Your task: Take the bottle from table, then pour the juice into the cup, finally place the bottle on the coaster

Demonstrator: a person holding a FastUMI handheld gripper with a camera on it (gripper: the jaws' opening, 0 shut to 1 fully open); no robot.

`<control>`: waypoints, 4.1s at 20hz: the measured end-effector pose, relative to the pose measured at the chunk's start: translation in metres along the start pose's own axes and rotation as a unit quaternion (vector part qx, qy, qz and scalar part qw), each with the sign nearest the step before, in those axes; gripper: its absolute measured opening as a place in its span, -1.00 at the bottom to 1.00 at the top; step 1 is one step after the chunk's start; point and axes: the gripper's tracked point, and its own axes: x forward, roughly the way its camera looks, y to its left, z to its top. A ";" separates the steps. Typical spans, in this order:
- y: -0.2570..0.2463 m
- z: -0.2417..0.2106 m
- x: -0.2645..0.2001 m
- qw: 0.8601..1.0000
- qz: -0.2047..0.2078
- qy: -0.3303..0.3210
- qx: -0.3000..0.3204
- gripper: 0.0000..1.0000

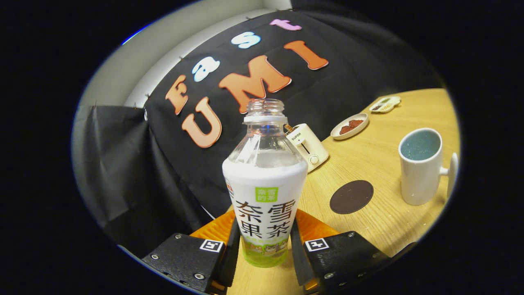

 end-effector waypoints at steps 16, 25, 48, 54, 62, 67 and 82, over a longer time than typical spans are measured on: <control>-0.027 0.040 0.011 0.951 -0.003 -0.066 0.301 0.15; -0.037 0.052 0.009 0.922 -0.003 -0.078 0.379 0.15; -0.038 0.072 0.001 0.877 0.011 -0.097 0.470 0.15; -0.036 0.078 -0.001 0.872 0.014 -0.099 0.480 0.15; -0.031 0.087 -0.004 0.863 0.017 -0.105 0.494 0.15; -0.029 0.093 -0.005 0.856 0.016 -0.107 0.506 0.15; -0.028 0.096 -0.001 0.837 0.022 -0.109 0.536 0.15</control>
